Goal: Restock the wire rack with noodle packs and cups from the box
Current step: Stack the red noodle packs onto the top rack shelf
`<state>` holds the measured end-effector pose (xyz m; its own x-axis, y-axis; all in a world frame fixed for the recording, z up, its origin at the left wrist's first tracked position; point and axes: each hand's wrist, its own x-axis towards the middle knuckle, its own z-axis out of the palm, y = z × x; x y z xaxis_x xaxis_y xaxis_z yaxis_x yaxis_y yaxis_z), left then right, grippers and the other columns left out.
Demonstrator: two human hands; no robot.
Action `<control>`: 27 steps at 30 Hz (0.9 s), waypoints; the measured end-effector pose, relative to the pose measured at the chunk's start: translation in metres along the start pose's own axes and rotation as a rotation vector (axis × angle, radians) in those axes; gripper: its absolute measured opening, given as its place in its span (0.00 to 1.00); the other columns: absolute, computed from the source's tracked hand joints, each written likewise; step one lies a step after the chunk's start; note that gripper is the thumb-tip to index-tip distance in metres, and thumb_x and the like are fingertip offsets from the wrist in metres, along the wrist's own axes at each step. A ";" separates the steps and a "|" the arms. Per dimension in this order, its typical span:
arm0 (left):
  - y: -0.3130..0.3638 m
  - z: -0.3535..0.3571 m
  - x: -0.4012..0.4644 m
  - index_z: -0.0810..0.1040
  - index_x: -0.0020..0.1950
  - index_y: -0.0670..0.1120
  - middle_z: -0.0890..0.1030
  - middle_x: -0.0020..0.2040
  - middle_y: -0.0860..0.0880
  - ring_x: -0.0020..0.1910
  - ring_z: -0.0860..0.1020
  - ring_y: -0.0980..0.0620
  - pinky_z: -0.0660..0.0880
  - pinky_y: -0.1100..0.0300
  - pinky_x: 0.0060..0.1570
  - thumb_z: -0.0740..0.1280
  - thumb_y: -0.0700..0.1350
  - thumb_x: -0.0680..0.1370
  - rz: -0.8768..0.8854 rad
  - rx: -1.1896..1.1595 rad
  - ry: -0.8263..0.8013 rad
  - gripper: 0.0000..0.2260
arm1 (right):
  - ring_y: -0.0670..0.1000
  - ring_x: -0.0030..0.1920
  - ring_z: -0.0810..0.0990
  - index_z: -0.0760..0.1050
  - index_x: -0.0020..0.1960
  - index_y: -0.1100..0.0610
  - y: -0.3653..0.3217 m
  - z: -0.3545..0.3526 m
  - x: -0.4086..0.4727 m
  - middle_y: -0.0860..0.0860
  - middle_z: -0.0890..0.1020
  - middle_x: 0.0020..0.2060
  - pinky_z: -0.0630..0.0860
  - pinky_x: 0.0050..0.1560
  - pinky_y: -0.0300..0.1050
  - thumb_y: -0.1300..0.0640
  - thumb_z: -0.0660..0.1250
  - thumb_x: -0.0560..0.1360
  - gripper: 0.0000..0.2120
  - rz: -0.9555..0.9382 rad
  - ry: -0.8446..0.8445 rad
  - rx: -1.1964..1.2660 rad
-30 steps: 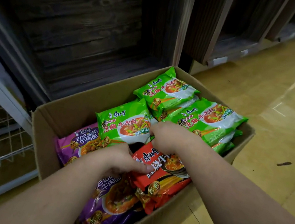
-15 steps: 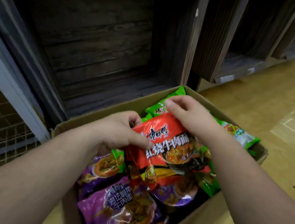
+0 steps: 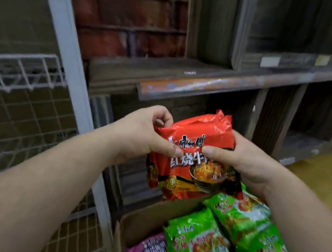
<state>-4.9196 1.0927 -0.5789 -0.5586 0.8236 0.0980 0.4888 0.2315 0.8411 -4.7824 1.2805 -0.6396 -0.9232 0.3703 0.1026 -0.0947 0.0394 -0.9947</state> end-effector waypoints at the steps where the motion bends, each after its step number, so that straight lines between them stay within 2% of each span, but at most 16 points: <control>1: 0.014 -0.018 0.002 0.74 0.44 0.49 0.82 0.48 0.44 0.47 0.82 0.45 0.82 0.48 0.45 0.82 0.39 0.62 0.010 -0.005 0.030 0.21 | 0.58 0.56 0.84 0.73 0.65 0.57 -0.023 0.008 0.007 0.57 0.84 0.55 0.81 0.53 0.55 0.58 0.81 0.63 0.33 -0.009 0.013 0.004; 2: 0.028 -0.036 0.004 0.73 0.44 0.49 0.82 0.47 0.46 0.45 0.82 0.46 0.82 0.49 0.44 0.83 0.39 0.62 0.018 -0.009 0.057 0.21 | 0.57 0.55 0.84 0.74 0.64 0.56 -0.047 0.015 0.013 0.56 0.85 0.54 0.81 0.53 0.54 0.61 0.80 0.64 0.31 -0.015 0.022 -0.001; 5: 0.081 -0.092 0.007 0.74 0.46 0.48 0.83 0.49 0.49 0.47 0.83 0.48 0.84 0.49 0.44 0.82 0.40 0.63 0.023 -0.009 0.099 0.21 | 0.54 0.53 0.85 0.74 0.62 0.52 -0.128 0.033 0.028 0.53 0.86 0.52 0.81 0.52 0.52 0.58 0.77 0.62 0.29 -0.012 0.046 0.000; 8: 0.142 -0.139 0.008 0.74 0.46 0.51 0.82 0.50 0.52 0.47 0.83 0.51 0.82 0.57 0.36 0.82 0.42 0.64 0.056 0.002 0.119 0.20 | 0.53 0.53 0.85 0.74 0.62 0.50 -0.208 0.042 0.036 0.51 0.86 0.51 0.81 0.53 0.52 0.58 0.77 0.61 0.31 -0.018 0.075 0.000; 12: 0.235 -0.211 0.000 0.73 0.45 0.56 0.80 0.50 0.54 0.47 0.81 0.54 0.80 0.61 0.37 0.82 0.47 0.64 0.124 0.069 0.162 0.20 | 0.52 0.52 0.85 0.72 0.63 0.47 -0.328 0.058 0.043 0.49 0.86 0.52 0.80 0.51 0.52 0.59 0.76 0.63 0.30 -0.030 0.044 -0.013; 16: 0.309 -0.282 -0.020 0.73 0.55 0.58 0.76 0.54 0.58 0.52 0.79 0.60 0.82 0.59 0.47 0.82 0.50 0.64 0.172 0.073 0.289 0.25 | 0.50 0.49 0.86 0.73 0.61 0.46 -0.435 0.089 0.047 0.47 0.86 0.49 0.83 0.42 0.45 0.62 0.72 0.69 0.24 -0.068 -0.018 0.021; 19: 0.344 -0.327 -0.038 0.70 0.65 0.60 0.72 0.55 0.63 0.50 0.75 0.75 0.76 0.74 0.46 0.82 0.47 0.65 0.165 0.011 0.417 0.34 | 0.53 0.52 0.85 0.73 0.63 0.48 -0.497 0.119 0.056 0.50 0.86 0.52 0.83 0.49 0.50 0.60 0.75 0.67 0.27 -0.089 -0.052 0.001; 20: 0.352 -0.340 -0.043 0.67 0.68 0.60 0.72 0.56 0.63 0.50 0.75 0.75 0.75 0.77 0.45 0.82 0.47 0.65 0.149 0.006 0.453 0.38 | 0.53 0.54 0.85 0.73 0.63 0.48 -0.514 0.129 0.061 0.50 0.86 0.53 0.82 0.52 0.52 0.59 0.77 0.65 0.29 -0.098 -0.054 -0.008; 23: 0.368 -0.384 -0.060 0.58 0.75 0.61 0.73 0.63 0.59 0.58 0.75 0.65 0.72 0.73 0.52 0.82 0.53 0.63 0.060 -0.008 0.535 0.47 | 0.52 0.55 0.84 0.73 0.63 0.47 -0.552 0.161 0.077 0.49 0.85 0.54 0.80 0.56 0.54 0.54 0.81 0.61 0.32 -0.114 -0.080 -0.032; 25: 0.368 -0.412 -0.072 0.62 0.75 0.57 0.76 0.62 0.59 0.59 0.76 0.62 0.72 0.68 0.57 0.81 0.60 0.61 -0.016 -0.027 0.554 0.47 | 0.53 0.57 0.83 0.72 0.66 0.48 -0.565 0.185 0.089 0.51 0.84 0.57 0.78 0.59 0.57 0.52 0.82 0.62 0.36 -0.109 -0.120 -0.046; 27: 0.361 -0.434 -0.082 0.70 0.70 0.54 0.81 0.59 0.56 0.57 0.80 0.56 0.76 0.54 0.62 0.79 0.65 0.56 -0.097 -0.059 0.553 0.45 | 0.54 0.57 0.83 0.71 0.67 0.49 -0.568 0.208 0.102 0.52 0.83 0.58 0.78 0.59 0.58 0.51 0.83 0.61 0.39 -0.095 -0.143 -0.053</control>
<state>-4.9877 0.8839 -0.0525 -0.8749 0.4021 0.2699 0.3885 0.2499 0.8869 -4.9005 1.1025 -0.0648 -0.9549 0.2271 0.1912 -0.1678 0.1183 -0.9787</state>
